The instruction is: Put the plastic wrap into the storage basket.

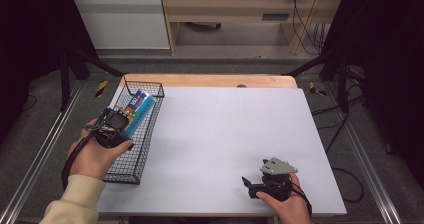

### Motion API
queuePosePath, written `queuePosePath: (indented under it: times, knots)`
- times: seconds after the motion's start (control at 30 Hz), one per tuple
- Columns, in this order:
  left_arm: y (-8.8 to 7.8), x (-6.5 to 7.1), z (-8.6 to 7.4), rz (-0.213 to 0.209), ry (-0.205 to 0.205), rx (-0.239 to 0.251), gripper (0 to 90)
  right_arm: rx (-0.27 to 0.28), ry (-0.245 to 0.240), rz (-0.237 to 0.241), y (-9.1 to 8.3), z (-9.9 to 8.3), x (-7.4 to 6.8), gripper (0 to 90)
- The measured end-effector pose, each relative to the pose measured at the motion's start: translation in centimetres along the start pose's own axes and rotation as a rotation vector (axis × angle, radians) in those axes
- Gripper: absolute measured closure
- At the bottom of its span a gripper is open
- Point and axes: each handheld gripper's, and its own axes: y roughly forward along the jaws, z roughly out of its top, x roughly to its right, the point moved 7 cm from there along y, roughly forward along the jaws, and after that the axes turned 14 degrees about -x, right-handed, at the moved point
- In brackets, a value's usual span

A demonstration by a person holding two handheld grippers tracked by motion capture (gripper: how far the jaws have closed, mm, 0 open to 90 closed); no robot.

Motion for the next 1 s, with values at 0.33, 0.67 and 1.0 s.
queuePosePath:
  times: [0.33,0.67,1.0]
  knots:
    - [1.4,-1.3,-0.2,-0.013,-0.039,-0.024,32.0,-0.004,-0.003,0.003,0.1,0.0,-0.1,9.7]
    - [2.1,-1.8,-0.2,-0.033,-0.062,-0.035,31.9,-0.009,-0.009,0.007,0.2,0.0,-0.3,9.7]
    - [2.9,-1.8,0.0,-0.038,-0.058,-0.063,32.0,-0.009,-0.009,0.009,0.2,0.0,-0.3,9.7]
